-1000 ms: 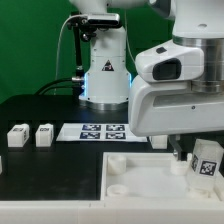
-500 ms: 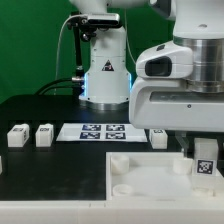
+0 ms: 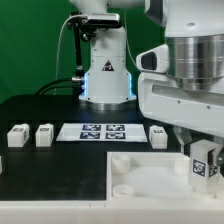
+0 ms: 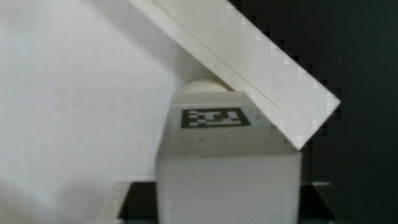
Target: Assemble one leg
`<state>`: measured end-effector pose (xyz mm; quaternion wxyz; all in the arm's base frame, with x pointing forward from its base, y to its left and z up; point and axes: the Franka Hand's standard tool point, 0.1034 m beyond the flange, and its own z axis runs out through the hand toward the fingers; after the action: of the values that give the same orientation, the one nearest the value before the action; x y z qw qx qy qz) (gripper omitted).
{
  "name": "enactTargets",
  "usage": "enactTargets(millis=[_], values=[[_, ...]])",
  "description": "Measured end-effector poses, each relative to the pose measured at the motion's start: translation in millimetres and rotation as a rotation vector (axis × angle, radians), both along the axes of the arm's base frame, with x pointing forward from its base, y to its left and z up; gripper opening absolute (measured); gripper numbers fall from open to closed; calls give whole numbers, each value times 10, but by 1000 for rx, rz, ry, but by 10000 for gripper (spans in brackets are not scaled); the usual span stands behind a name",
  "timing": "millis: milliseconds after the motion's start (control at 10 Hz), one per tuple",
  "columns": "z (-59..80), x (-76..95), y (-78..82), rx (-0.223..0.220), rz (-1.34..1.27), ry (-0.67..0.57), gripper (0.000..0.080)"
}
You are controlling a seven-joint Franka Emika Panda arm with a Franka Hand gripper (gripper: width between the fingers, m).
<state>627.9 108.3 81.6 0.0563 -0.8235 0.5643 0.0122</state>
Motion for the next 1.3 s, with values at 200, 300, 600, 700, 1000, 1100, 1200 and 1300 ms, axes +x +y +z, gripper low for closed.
enactTargets(millis=[200,300,600,700,1000,1100,1200,1300], values=[[-2,-4,-10,12,-148,17,294],[-1,-8,-8,10,-192,21,294],[-10,-10,0,6,-72,11,571],[14,-3,25,5,97,33,571],[17,51,49,-2,400,1,644],[14,22,49,-8,558,10,649],[23,5,61,-21,747,42,649],[34,27,88,-40,929,31,649]])
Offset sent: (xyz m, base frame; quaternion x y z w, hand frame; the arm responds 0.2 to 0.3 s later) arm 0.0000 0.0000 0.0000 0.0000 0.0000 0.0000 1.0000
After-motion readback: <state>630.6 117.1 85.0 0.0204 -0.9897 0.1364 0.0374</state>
